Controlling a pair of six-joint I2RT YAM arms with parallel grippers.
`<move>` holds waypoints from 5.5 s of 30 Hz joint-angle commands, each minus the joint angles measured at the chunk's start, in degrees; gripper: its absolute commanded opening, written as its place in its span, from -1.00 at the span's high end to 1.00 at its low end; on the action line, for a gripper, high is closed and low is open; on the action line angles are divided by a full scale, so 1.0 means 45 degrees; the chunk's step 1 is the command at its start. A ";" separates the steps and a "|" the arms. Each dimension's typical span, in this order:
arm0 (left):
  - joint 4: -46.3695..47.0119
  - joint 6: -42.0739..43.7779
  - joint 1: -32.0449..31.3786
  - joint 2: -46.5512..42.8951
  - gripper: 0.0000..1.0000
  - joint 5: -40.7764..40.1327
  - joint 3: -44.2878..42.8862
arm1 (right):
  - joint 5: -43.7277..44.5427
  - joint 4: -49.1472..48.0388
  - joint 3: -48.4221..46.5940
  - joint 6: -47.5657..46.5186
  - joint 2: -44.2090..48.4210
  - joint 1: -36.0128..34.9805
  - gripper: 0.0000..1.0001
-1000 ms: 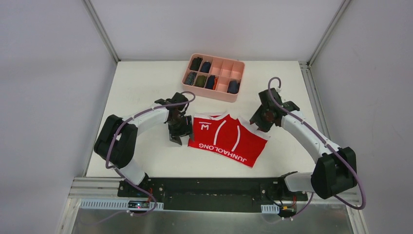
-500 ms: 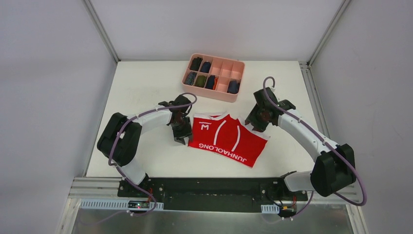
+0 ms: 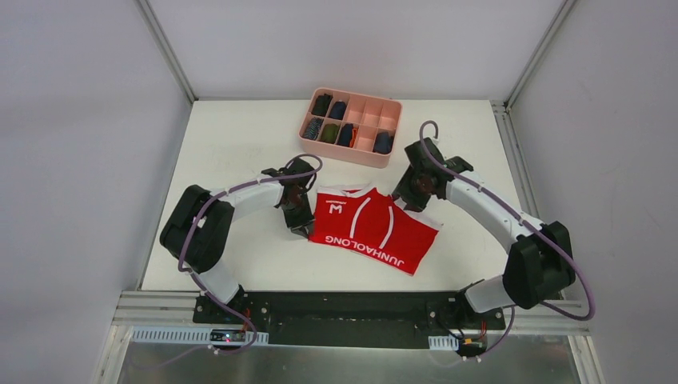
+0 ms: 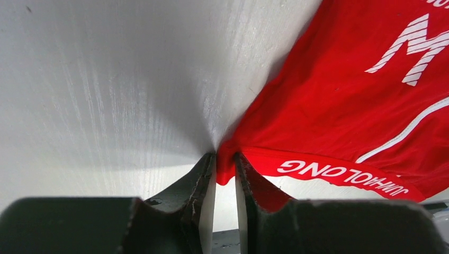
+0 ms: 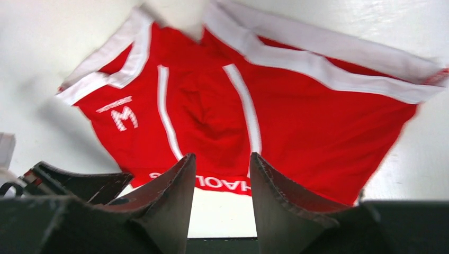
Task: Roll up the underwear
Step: Fold the underwear at the center of the board.
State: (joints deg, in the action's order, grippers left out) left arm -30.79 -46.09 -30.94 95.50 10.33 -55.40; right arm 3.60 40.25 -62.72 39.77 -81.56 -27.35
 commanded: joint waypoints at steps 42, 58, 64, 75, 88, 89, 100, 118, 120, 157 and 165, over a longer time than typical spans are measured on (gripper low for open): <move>0.0913 0.0018 0.0134 -0.1197 1.00 0.0562 0.0758 | -0.1416 -0.0611 -1.1021 0.1768 -1.2017 -0.3571 0.33; 0.0941 0.0515 0.0134 -0.1975 1.00 0.0677 0.1024 | 0.0455 0.1107 -1.2433 0.1941 -1.2906 -0.3649 1.00; 0.0924 0.0870 0.0137 -0.2285 1.00 0.0668 0.1222 | 0.0414 0.0421 -1.1785 0.1900 -1.1647 -0.3639 1.00; 0.0045 0.2328 0.0118 -0.2845 1.00 0.0247 0.0562 | 0.0745 -0.0605 -0.9699 0.1470 -0.8759 -0.3537 1.00; -0.0406 0.2270 -0.0170 -0.3424 1.00 0.0665 -0.0847 | 0.1292 -0.1173 -0.7506 0.1366 -0.5337 -0.3110 1.00; -0.0415 0.2248 -0.0231 -0.3381 1.00 0.0819 -0.1014 | 0.1376 -0.1171 -0.7215 0.1349 -0.5023 -0.3044 1.00; -0.1632 0.2490 -0.2830 -0.1458 1.00 0.1011 -0.4334 | 0.1817 -0.0905 -0.2958 0.0994 -0.0534 -0.1927 1.00; -0.2378 0.2533 -0.5890 0.2414 1.00 0.1477 -0.7989 | 0.3038 0.0520 0.1786 0.1288 0.4306 -0.1224 1.00; -0.2381 0.2517 -0.6032 0.2718 1.00 0.1603 -0.8123 | 0.3095 0.0560 0.2258 0.1283 0.4619 -0.1196 1.00; -0.1936 0.2322 -0.6621 0.4629 1.00 0.2525 -0.9243 | 0.0853 -0.1119 0.4127 0.0216 0.4294 0.1453 1.00; -0.1678 0.2350 -0.6713 0.5207 1.00 0.3076 -0.9413 | 0.0848 -0.1460 0.4654 0.0024 0.4099 0.2112 1.00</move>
State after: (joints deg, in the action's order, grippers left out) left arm -39.09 -35.53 -60.31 117.08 21.82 -95.77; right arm 7.84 35.44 -41.87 41.06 -62.52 -19.44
